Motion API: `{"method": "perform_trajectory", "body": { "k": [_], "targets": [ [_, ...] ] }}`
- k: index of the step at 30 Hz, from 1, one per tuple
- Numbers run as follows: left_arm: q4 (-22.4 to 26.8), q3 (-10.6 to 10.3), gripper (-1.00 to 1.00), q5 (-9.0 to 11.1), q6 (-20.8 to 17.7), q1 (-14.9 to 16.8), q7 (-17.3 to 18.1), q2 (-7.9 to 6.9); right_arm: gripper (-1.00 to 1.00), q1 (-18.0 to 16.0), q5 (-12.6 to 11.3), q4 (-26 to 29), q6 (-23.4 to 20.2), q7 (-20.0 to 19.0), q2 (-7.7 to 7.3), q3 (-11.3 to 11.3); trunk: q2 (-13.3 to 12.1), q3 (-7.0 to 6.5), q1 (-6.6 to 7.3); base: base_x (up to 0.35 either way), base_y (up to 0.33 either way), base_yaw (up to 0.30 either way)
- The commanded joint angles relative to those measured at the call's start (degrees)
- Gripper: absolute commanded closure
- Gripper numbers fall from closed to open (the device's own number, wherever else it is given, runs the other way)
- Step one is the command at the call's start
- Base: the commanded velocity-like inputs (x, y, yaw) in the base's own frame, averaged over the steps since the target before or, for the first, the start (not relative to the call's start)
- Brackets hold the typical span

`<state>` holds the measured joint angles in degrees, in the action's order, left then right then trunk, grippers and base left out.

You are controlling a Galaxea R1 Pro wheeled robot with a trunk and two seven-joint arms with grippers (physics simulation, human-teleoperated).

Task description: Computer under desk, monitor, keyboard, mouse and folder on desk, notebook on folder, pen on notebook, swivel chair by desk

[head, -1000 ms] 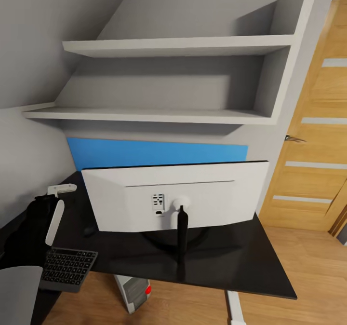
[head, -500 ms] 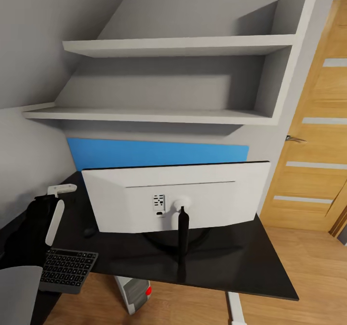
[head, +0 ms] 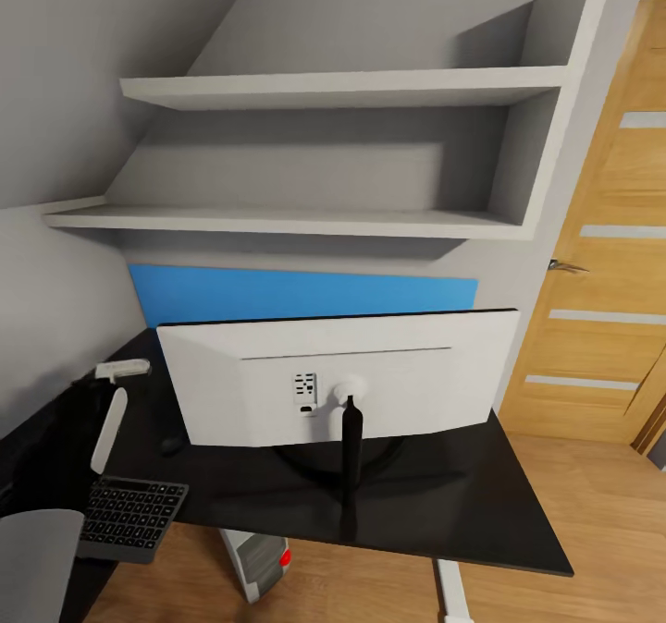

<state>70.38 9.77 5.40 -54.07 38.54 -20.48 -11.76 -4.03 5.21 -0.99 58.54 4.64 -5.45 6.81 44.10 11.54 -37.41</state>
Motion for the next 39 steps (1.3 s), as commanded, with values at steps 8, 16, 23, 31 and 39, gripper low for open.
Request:
{"method": "perform_trajectory", "body": {
  "k": [8, 16, 23, 31, 39],
  "targets": [
    [-10.4, -0.2, -1.00, 0.6, 13.6, 0.0, -0.3, -0.03, -1.00, -0.1, 0.6, -0.1, 0.2, 0.4, 0.00, 0.2, 0.1, 0.09, -0.01, 0.061, -0.004, 0.000],
    [-13.9, -0.1, -1.00, 0.6, 18.9, 0.0, -0.3, -0.09, -1.00, -0.1, 0.6, -0.1, 0.2, 0.5, -0.08, 0.2, 0.1, 0.09, -0.01, 0.036, -0.003, 0.000],
    [-15.9, -0.1, -1.00, 0.7, 19.9, 0.0, -0.3, -0.04, -1.00, -0.1, 0.6, -0.1, 0.2, 0.5, -0.09, 0.2, 0.1, 0.09, -0.01, 0.007, -0.001, 0.000],
    [-21.9, -0.1, -1.00, 0.7, 23.2, 0.0, -0.3, -0.05, -1.00, -0.1, 0.6, -0.1, 0.2, 0.5, -0.09, 0.2, 0.1, 0.09, -0.01, 0.001, 0.000, 0.000],
    [-24.0, -0.2, -1.00, 0.7, 25.2, 0.0, -0.2, -0.02, -1.00, -0.1, 0.6, -0.1, 0.2, 0.5, -0.09, 0.2, 0.1, 0.09, -0.01, 0.000, 0.000, 0.000]
  ]
}}
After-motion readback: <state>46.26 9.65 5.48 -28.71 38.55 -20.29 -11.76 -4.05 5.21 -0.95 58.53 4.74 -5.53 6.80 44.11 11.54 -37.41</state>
